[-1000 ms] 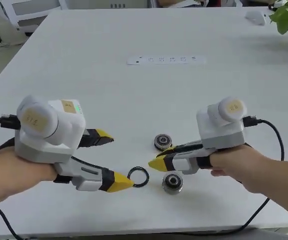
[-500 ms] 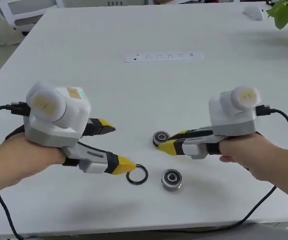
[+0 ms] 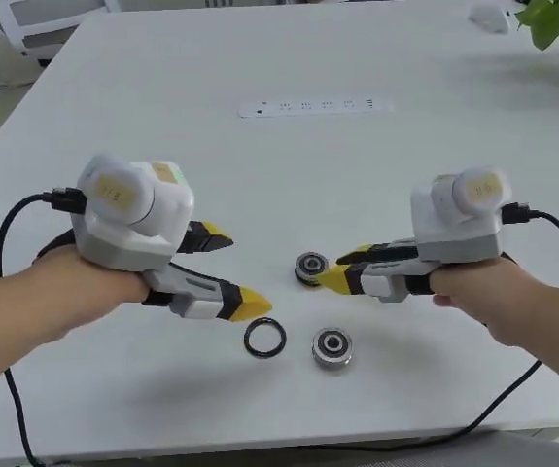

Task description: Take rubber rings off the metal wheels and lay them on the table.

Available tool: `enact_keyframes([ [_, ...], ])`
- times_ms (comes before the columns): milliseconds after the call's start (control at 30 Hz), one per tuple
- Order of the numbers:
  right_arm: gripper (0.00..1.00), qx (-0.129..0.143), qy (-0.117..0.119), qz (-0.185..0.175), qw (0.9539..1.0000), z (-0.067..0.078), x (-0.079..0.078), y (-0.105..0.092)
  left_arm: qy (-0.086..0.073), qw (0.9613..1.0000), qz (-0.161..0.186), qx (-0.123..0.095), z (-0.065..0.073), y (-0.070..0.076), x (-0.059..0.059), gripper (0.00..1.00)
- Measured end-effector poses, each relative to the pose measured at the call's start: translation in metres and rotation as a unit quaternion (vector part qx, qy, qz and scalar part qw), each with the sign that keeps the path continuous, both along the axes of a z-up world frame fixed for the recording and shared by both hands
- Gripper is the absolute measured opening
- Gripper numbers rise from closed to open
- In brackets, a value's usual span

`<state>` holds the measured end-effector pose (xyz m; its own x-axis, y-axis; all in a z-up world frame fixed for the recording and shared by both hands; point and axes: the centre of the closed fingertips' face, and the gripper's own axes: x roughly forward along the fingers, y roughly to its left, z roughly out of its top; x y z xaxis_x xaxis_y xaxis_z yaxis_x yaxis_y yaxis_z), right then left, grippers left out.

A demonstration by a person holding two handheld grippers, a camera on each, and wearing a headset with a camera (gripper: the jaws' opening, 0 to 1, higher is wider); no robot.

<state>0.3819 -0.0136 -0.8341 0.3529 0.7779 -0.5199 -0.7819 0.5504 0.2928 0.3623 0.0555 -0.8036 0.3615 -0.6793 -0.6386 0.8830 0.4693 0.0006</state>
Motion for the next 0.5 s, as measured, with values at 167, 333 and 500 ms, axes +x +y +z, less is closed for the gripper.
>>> enact_keyframes([
  [167, 0.25, -0.009, -0.009, 0.004, 0.9999, -0.005, 0.002, -0.001, -0.002, 1.0000, 0.001, 0.005, -0.005, -0.003, 0.008, 0.58],
  [333, 0.25, -0.017, -0.015, 0.003, 0.9997, -0.010, 0.007, -0.005, -0.002, 1.0000, 0.002, 0.006, -0.010, -0.009, 0.014, 0.55],
  [500, 0.24, -0.020, -0.019, 0.005, 0.9996, -0.017, 0.011, -0.009, 0.000, 1.0000, 0.002, 0.009, -0.015, -0.012, 0.017, 0.53],
])
